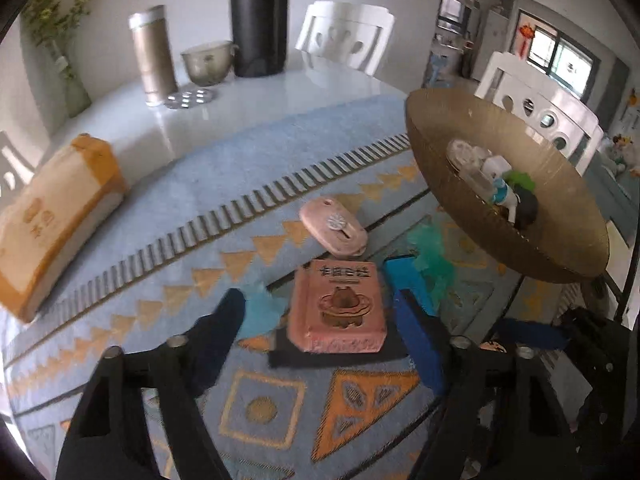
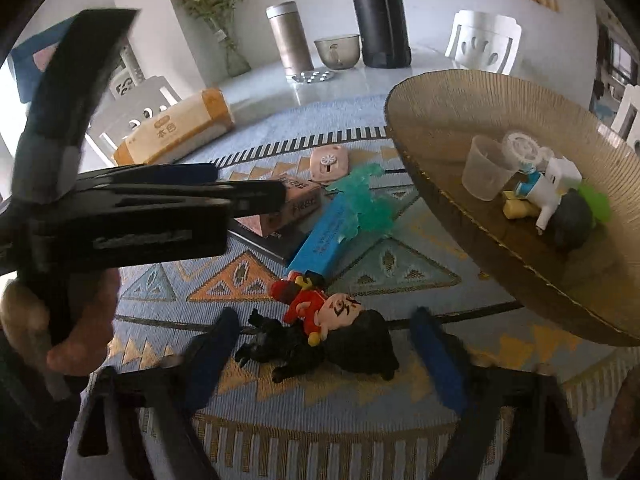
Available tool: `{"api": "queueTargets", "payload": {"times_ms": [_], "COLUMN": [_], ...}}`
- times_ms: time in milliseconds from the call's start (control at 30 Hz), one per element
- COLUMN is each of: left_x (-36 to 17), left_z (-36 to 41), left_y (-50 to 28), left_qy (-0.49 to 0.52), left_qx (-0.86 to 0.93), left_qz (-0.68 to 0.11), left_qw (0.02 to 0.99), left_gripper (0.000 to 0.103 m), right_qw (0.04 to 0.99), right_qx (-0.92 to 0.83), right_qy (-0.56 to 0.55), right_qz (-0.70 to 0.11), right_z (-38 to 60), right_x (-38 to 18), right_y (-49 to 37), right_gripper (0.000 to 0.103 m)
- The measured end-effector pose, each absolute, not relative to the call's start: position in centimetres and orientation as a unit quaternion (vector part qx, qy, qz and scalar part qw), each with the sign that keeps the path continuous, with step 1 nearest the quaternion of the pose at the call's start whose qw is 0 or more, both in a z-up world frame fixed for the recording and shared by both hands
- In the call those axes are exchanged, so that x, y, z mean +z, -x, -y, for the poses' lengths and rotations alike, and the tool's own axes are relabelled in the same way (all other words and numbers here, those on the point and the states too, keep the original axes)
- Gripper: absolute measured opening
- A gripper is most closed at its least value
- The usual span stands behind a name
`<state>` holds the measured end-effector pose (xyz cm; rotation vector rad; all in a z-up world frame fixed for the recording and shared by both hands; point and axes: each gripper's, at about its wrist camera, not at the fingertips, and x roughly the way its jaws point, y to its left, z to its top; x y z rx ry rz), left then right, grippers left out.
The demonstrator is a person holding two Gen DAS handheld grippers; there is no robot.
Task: Organize rigid objects
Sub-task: 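Grasp the pink capybara box with the left tool while the right tool grasps the red-shirted figure, then lift the pink box with the left tool while the right tool lifts the figure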
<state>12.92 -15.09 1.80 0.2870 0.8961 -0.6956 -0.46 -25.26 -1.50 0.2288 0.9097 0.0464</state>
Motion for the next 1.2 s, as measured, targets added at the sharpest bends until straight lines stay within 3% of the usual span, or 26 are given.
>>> {"api": "queueTargets", "payload": {"times_ms": [33,100,267,300,633,900,1200], "left_x": [1.8,1.3,1.2,1.4,5.8,2.4,0.5], "left_z": [15.2,15.9,16.8,16.6,5.6,-1.6,-1.1], "left_y": [-12.7,-12.6,-11.8,-11.6,-4.4,0.2,1.9], "left_qy": [-0.143,-0.149,-0.170,-0.163,-0.081,-0.048,-0.096], "left_qx": [-0.324,-0.342,-0.328,-0.328,-0.292,-0.229,-0.214], "left_qz": [-0.414,-0.428,-0.407,-0.406,-0.365,-0.386,-0.377], "left_qw": [0.838,0.823,0.835,0.837,0.880,0.892,0.896], "left_gripper": [0.063,0.038,0.037,0.037,0.037,0.037,0.039], "right_qw": [0.891,0.895,0.900,0.903,0.923,0.922,0.910], "right_qx": [0.022,0.016,0.007,0.006,0.024,0.068,0.059], "right_qy": [-0.108,-0.101,-0.097,-0.099,-0.091,-0.073,-0.056], "right_qz": [-0.440,-0.434,-0.424,-0.417,-0.374,-0.375,-0.406], "right_z": [25.3,25.1,25.1,25.2,24.9,20.6,17.4], "right_x": [-1.6,-1.4,-1.2,-1.0,0.8,2.3,0.2], "right_y": [0.5,0.7,1.2,1.4,3.1,7.6,8.8], "right_gripper": [0.067,0.063,0.061,0.040,0.040,0.040,0.042]}}
